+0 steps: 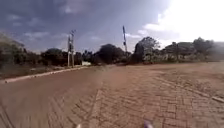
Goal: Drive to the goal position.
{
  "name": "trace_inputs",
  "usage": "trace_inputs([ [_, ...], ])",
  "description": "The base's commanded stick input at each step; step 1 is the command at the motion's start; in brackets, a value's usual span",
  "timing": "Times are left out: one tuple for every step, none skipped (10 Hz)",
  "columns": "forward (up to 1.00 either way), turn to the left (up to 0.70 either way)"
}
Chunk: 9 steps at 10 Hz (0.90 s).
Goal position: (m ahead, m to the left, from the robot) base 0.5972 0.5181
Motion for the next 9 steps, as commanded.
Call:
trace_inputs([
  [0.70, 0.00],
  [0.70, 0.00],
  [0.70, 0.00],
  [0.70, 0.00],
  [0.70, 0.00],
  [0.70, 0.00],
  [0.70, 0.00],
  [0.70, 0.00],
  [0.70, 0.00],
])
